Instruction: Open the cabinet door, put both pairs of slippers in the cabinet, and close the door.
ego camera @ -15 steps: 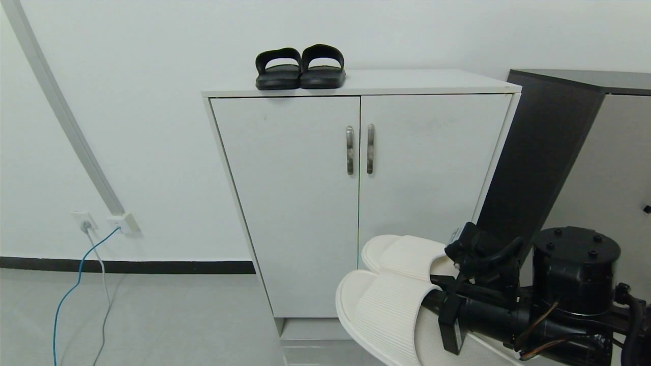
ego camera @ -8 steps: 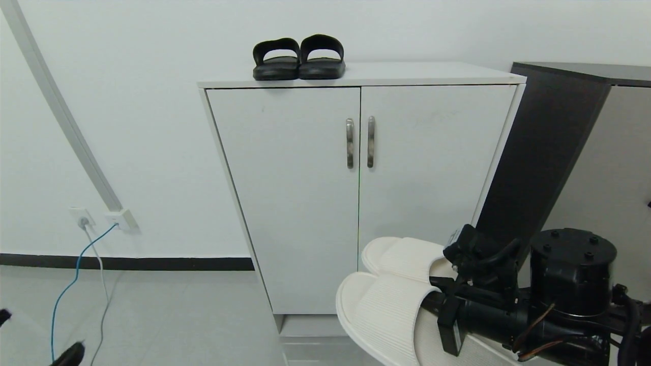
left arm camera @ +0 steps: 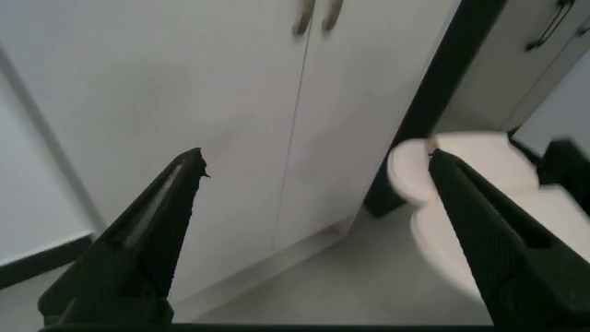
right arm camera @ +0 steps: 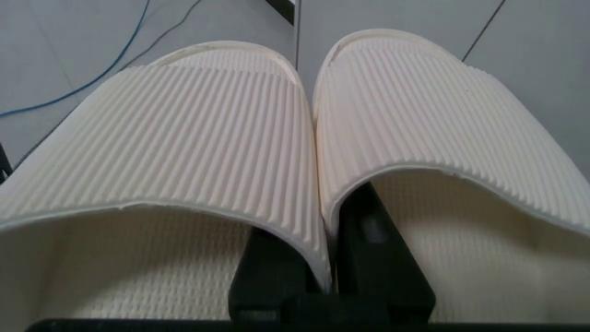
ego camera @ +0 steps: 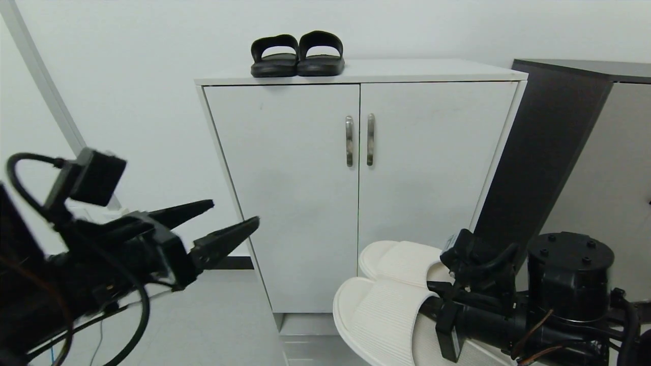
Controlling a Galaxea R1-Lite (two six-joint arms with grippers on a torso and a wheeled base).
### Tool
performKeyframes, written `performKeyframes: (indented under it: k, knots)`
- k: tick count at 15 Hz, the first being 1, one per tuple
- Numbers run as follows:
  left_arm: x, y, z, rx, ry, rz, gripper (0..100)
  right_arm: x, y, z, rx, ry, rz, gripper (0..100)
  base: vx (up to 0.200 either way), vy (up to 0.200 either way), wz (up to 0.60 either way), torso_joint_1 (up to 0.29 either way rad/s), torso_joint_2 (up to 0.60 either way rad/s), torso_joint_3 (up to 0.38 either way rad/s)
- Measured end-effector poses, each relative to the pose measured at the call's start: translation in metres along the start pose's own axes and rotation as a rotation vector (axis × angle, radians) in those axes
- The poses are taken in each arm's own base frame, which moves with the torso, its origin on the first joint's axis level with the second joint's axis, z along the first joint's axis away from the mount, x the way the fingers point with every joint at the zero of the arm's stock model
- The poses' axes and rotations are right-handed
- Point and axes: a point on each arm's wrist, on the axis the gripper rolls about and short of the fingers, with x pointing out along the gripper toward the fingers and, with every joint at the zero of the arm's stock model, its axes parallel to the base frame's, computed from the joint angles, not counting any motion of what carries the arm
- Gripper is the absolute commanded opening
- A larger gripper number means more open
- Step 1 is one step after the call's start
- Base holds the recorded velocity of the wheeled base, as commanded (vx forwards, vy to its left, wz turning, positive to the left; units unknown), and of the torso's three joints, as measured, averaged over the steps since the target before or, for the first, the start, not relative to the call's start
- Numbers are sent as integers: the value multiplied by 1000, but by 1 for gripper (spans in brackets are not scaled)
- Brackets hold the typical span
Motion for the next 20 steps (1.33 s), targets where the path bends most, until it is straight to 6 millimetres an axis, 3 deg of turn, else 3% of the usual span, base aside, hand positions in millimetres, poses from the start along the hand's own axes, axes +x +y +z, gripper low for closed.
performKeyframes:
  k: [3,8,10,13,20]
  knots:
    - [56,-7,17,-65,-63,-84,100,0,0,-1,3,6,-1,0,0,0,0,0,0,0]
    - [147,-14,28,-88,-88,-157,100,1,0,-6,9,24,0,0,0,0,0,0,0,0]
    - [173,-19,27,-94,-52,-186,100,1,1,-8,10,34,1,0,0,0,0,0,0,0]
    - [195,-25,29,-123,8,-381,100,2,2,-10,7,42,6,0,0,0,0,0,0,0]
    - [232,-24,51,-291,-4,-503,100,3,2,-12,7,51,6,0,0,0,0,0,0,0]
